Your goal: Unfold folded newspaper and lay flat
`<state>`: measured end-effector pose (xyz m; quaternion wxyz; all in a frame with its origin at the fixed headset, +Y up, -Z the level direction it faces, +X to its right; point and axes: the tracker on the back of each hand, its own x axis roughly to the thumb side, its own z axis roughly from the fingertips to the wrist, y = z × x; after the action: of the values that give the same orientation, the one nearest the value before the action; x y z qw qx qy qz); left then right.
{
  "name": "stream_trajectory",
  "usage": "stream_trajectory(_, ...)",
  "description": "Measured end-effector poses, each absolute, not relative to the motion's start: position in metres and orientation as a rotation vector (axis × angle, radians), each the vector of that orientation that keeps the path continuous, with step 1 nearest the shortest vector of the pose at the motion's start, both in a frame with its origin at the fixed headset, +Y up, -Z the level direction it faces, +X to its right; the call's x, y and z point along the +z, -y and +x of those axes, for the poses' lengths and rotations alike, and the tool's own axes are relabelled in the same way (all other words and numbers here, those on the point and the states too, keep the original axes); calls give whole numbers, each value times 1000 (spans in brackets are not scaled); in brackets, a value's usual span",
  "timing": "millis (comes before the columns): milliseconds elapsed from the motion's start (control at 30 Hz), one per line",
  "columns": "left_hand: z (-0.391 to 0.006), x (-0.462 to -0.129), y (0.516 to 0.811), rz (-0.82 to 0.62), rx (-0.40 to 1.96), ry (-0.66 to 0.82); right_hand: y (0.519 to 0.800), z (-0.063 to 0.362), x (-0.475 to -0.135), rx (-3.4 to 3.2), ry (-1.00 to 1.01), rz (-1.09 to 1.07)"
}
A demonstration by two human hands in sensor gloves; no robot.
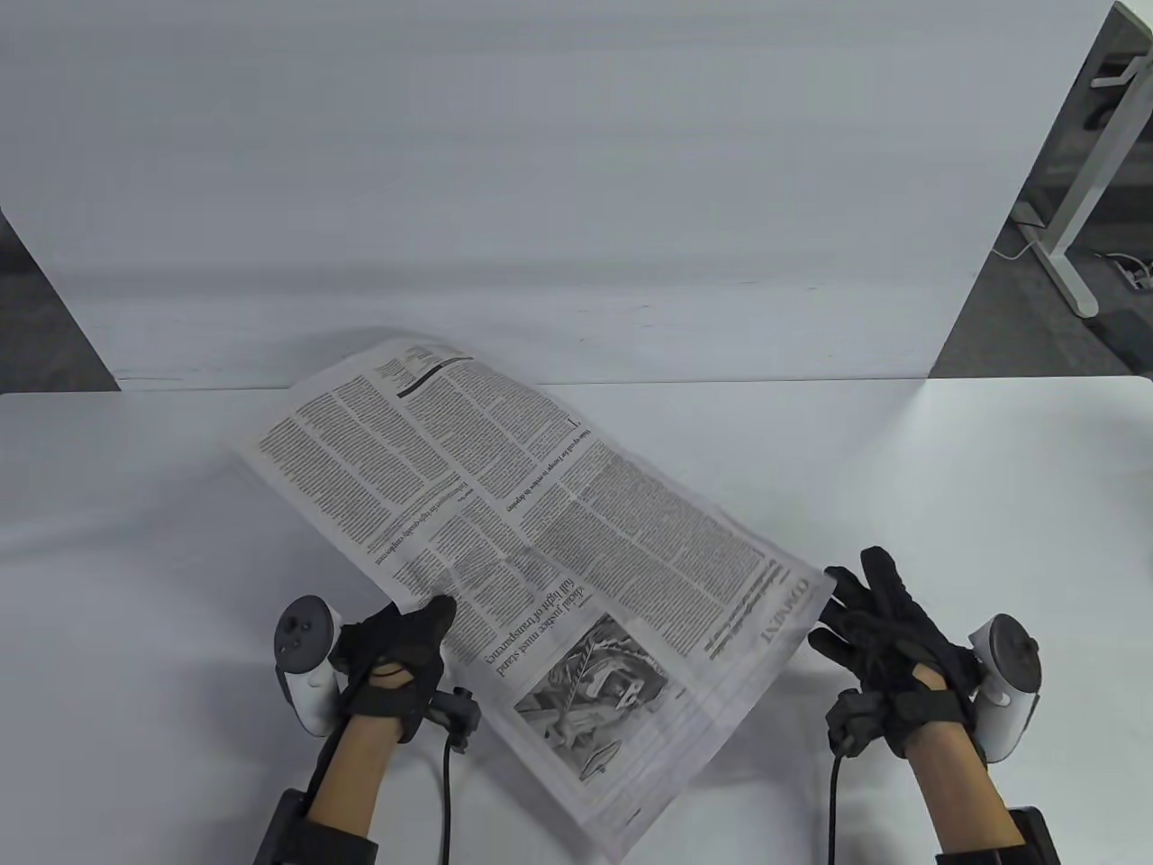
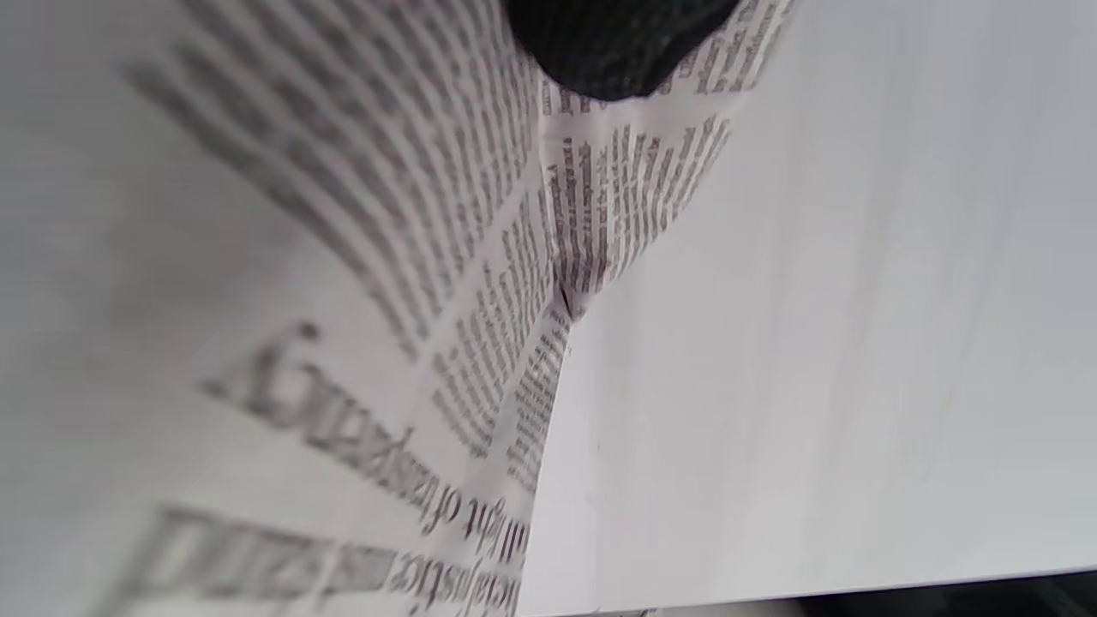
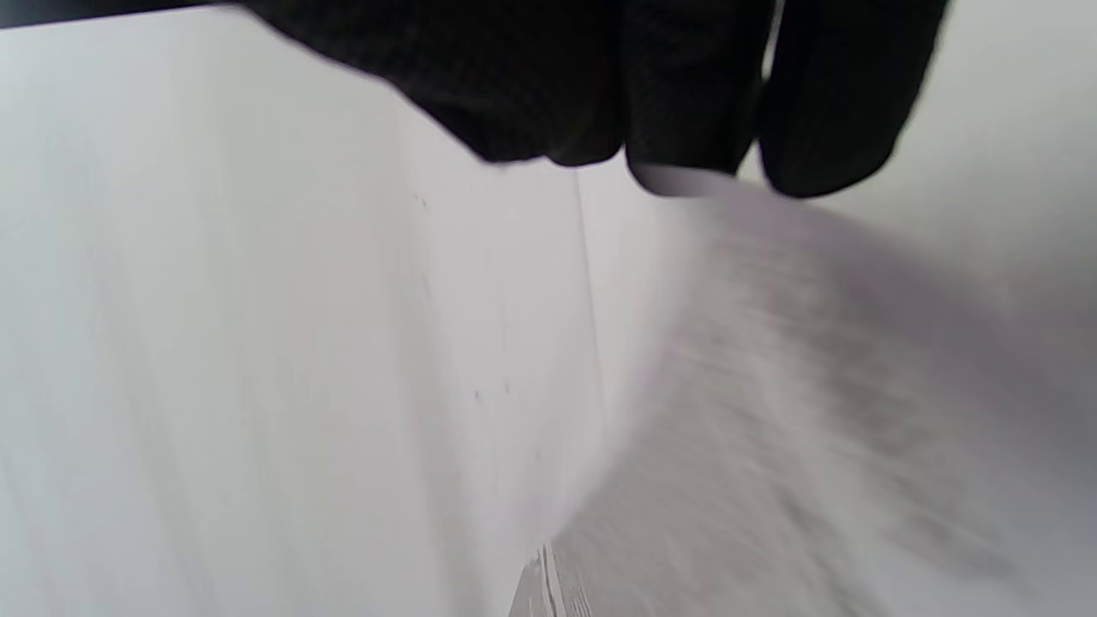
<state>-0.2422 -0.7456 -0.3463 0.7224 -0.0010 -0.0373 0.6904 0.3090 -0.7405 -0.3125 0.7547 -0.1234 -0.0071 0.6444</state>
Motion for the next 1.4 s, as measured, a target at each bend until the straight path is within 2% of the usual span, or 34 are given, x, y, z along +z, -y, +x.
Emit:
stream_trajectory(167,-242,-352,737,-115,1481,307,737,315,-315,1465,13,-229)
stream_trajectory(400,-211,-346,724,-219,1440,526,742,310,-326,1415,-99,-94)
stream_trajectory(633,-160,-329,715,-289,1381,693,772,312,-337,1334,-340,-92)
stream_trajectory(767,-139,-321,712,-340,1400,764,789,300,-341,1204,-572,27)
stream_trajectory(933,-131,-320,719,-394,1406,772,786,266,-340,1178,-818,281)
stream_trajectory(1033,-138,-325,722,-407,1412,722,780,256,-340,1168,-805,340)
stream_trajectory(1133,-161,-335,730,-424,1428,603,771,260,-337,1226,-723,306)
stream_trajectory(1233,-181,-344,741,-467,1341,512,767,265,-336,1266,-687,294)
stream_trajectory(1400,-187,-348,747,-505,1368,488,767,260,-336,1257,-685,290)
